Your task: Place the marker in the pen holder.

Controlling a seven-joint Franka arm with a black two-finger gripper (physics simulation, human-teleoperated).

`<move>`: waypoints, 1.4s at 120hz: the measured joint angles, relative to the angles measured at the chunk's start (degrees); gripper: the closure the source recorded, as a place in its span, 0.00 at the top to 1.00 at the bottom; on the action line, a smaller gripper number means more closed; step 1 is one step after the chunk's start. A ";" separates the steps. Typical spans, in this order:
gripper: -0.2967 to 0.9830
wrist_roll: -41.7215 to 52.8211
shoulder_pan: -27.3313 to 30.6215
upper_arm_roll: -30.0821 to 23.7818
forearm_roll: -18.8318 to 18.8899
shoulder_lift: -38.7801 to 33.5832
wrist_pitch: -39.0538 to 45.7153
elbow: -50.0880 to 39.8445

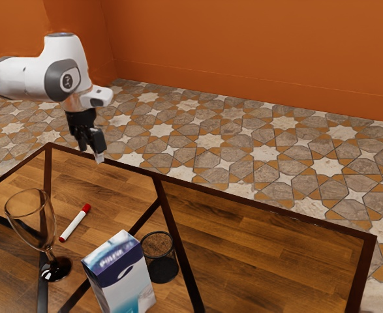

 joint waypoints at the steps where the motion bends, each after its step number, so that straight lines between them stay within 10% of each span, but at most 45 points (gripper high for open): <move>1: 0.77 -0.17 0.02 0.00 -0.04 0.02 0.65 -0.64; 168: 0.40 -27.15 2.55 2.99 3.83 9.93 27.65 -17.45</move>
